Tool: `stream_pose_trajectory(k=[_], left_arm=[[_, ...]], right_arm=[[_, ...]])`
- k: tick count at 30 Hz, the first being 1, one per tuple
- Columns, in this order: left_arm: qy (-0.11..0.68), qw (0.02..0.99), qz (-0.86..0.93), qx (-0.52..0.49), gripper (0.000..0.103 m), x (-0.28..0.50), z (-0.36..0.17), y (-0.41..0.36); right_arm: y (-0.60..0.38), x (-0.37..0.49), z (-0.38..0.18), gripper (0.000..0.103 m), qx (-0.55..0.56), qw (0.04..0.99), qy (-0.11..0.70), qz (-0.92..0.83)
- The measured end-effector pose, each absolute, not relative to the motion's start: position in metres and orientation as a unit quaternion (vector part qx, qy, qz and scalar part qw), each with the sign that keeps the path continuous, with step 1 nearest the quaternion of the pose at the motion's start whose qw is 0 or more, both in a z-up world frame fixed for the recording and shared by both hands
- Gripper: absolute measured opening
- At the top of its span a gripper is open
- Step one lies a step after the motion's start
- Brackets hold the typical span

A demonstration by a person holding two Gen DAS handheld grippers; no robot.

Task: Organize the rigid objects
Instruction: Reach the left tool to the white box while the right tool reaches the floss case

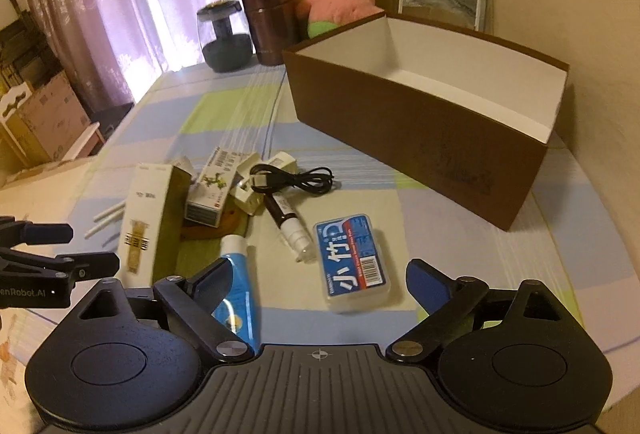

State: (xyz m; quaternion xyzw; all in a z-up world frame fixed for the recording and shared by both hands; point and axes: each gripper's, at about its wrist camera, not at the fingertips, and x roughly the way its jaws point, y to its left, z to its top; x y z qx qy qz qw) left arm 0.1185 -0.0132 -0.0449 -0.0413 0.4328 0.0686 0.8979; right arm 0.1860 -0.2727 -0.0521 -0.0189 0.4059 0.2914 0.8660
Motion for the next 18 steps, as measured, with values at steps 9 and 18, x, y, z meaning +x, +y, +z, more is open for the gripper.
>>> stream_pose_trajectory(k=[9, 18], left_arm=[[0.447, 0.889, 0.092, -0.04, 0.078, 0.145, -0.068, -0.013], [0.462, 0.878, 0.114, -0.039, 0.078, 0.171, -0.086, -0.007]], right_arm=[[-0.268, 0.22, -0.08, 0.085, -0.033, 0.851, 0.421, 0.311], [-0.261, 0.248, -0.097, 0.085, -0.039, 0.835, 0.446, 0.32]])
